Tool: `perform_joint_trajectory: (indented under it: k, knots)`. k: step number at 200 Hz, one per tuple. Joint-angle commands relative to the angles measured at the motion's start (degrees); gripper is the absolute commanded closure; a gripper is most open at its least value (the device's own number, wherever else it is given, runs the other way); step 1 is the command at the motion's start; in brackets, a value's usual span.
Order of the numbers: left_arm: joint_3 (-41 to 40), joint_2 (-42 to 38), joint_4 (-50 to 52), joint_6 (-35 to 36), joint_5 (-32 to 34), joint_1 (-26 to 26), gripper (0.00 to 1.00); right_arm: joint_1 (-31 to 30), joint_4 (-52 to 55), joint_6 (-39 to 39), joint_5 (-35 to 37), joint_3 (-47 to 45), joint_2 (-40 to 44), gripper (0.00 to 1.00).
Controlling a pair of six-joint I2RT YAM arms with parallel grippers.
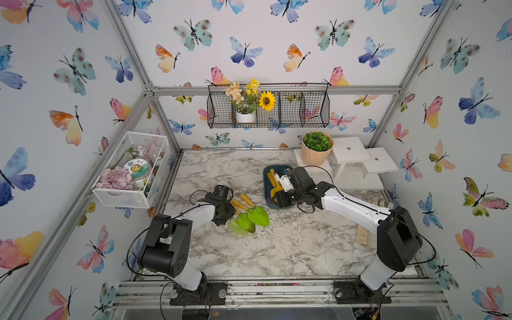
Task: Put the shovel into the storage box
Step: Pick up the shovel from the center of the board.
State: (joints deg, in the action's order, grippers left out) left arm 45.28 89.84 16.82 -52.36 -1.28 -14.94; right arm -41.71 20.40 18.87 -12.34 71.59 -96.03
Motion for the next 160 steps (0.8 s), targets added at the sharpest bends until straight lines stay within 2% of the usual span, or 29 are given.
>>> perform_joint_trajectory:
  k: [1, 47, 105, 138, 160]
  knots:
    - [-1.24, -0.67, 2.49, 1.45, 2.44, 0.69, 0.73, -0.21, -0.62, 0.45, 1.66, -0.74, 1.81, 0.5]
    - [-2.38, -2.31, 3.66, 2.61, 3.48, 0.96, 0.78, -0.21, -0.72, 0.33, 2.03, -1.06, 2.16, 0.5]
    - [-2.61, -2.18, 4.27, 3.88, 2.88, 0.96, 0.62, -0.21, -1.11, 0.37, 1.72, -1.3, 2.07, 0.5]
    - [-2.3, 0.21, 4.98, 4.61, 2.39, 0.96, 0.62, -0.21, -1.58, 0.72, 1.64, -1.97, 2.38, 0.5]
    - [-2.16, 0.68, 5.17, 5.15, 2.46, 0.96, 0.65, -0.21, -1.68, 0.9, 1.73, -2.38, 2.6, 0.5]
